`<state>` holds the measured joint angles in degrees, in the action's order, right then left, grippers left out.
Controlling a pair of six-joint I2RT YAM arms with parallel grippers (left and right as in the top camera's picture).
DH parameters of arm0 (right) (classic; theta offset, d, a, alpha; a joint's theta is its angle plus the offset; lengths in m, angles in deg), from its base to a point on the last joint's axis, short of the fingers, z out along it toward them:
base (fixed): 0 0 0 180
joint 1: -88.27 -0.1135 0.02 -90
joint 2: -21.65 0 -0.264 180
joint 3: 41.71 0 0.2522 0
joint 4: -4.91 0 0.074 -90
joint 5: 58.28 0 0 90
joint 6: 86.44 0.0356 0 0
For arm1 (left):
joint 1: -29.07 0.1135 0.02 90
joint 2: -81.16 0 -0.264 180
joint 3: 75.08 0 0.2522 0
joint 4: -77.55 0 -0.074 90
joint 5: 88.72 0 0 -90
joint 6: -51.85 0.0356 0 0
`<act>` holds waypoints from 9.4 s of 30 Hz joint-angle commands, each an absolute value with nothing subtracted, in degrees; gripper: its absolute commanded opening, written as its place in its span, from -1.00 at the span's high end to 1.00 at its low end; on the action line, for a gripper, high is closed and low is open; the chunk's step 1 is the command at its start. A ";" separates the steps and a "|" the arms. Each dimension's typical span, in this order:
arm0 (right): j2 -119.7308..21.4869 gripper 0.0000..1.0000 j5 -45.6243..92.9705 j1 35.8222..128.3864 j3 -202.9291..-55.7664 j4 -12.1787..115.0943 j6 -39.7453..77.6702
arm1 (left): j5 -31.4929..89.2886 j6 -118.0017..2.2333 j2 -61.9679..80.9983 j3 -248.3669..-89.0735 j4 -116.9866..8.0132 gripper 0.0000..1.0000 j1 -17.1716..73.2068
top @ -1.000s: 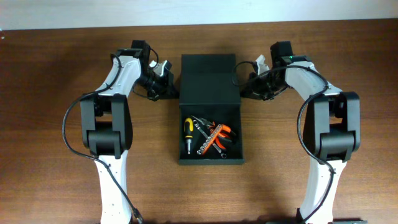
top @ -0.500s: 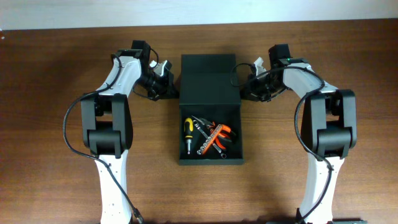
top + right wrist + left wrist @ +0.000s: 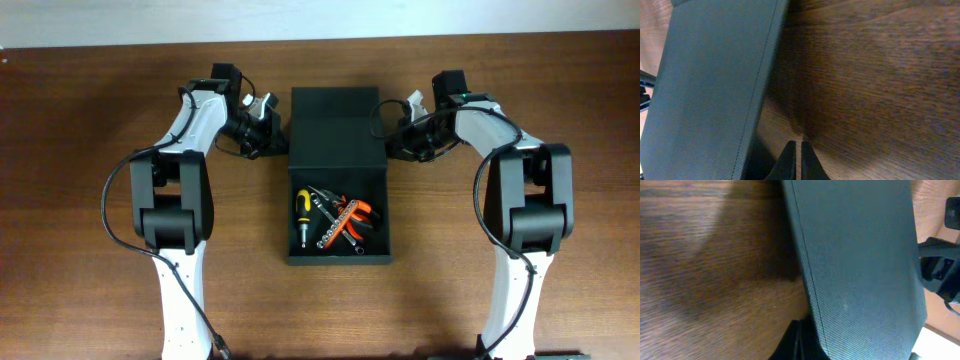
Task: Pack container
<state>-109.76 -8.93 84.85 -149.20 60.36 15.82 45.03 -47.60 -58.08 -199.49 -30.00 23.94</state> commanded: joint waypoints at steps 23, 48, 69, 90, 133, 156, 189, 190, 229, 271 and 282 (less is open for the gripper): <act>-110.24 0.92 -23.66 86.46 -151.15 52.69 21.80 | 59.39 -47.69 -59.50 -198.99 -37.89 0.96 24.90; -110.18 0.92 -40.33 91.62 -154.08 53.11 28.08 | 82.10 -43.64 -53.90 -199.04 -37.95 0.96 28.97; -110.18 0.92 -42.50 91.62 -154.08 53.09 28.05 | 66.73 -43.64 -53.90 -199.04 -36.75 0.96 35.39; -108.87 0.93 -44.84 87.01 -154.19 53.15 28.54 | 66.60 -44.56 -53.90 -199.04 -36.60 0.96 31.46; -88.87 0.92 -44.51 87.16 -154.82 66.64 25.08 | 83.56 -17.42 -32.07 -199.04 3.60 0.96 29.41; -74.44 0.92 -13.30 87.14 -154.82 90.09 14.83 | 61.62 -14.66 -27.72 -198.71 2.05 0.95 22.11; -61.22 0.93 15.88 69.00 -154.36 116.03 11.84 | 3.83 -45.48 -19.85 -198.69 7.95 0.96 22.04; -58.92 0.92 15.90 69.00 -154.36 116.03 12.27 | 3.83 -45.48 -17.69 -198.69 7.82 0.96 22.04; -16.26 -0.98 39.92 69.15 -148.99 111.55 24.01 | 7.33 -49.46 29.11 -176.83 -3.00 -0.99 22.04; -15.78 -0.98 39.90 69.85 -148.96 111.93 24.01 | 7.33 -49.46 29.11 -176.83 -2.13 -0.99 22.04; -8.61 -0.98 40.60 75.95 -144.75 112.52 23.57 | 7.33 -49.46 29.11 -176.83 -2.15 -0.99 22.04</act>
